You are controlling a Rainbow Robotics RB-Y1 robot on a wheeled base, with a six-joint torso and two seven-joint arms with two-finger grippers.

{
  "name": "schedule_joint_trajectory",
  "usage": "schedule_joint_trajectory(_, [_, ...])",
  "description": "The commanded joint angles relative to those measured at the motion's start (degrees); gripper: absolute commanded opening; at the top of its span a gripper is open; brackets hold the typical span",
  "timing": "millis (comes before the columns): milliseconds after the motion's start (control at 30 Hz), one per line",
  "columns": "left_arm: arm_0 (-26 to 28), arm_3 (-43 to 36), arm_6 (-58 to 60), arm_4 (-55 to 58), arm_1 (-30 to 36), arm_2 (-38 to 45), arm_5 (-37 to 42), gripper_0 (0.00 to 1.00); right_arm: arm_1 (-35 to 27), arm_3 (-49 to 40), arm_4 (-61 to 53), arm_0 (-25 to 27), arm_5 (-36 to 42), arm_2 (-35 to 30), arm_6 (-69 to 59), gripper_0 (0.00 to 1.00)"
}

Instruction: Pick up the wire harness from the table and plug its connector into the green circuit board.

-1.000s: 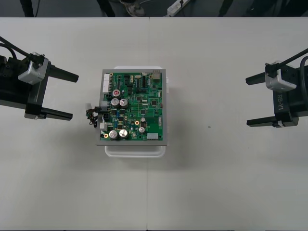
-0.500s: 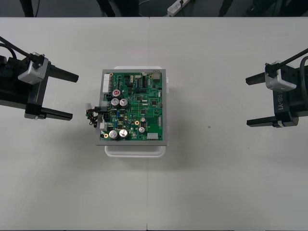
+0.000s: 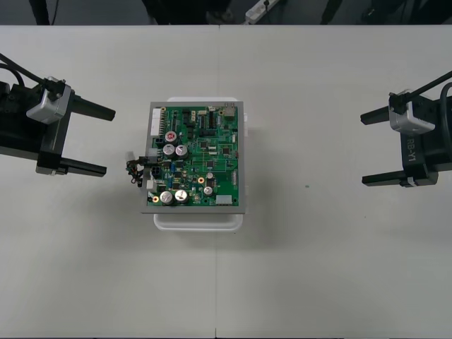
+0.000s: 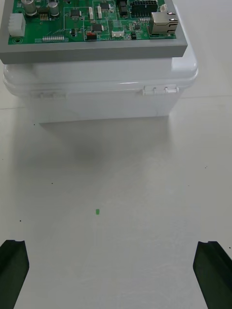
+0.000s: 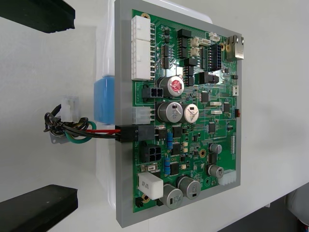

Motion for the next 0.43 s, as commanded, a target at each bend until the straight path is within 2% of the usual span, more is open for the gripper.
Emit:
schedule_joint_trajectory(33, [-0.13, -1.73, 0.93, 0.87, 2.39, -0.18, -1.65, 0.93, 0.28, -1.61, 0.00, 0.52, -0.25, -1.41, -2.70, 1.00])
schedule_joint_trajectory(433, [-0.13, -1.73, 0.93, 0.87, 2.39, -0.18, -1.65, 0.93, 0.28, -1.61, 0.00, 0.52, -0.25, -1.41, -2.70, 1.00])
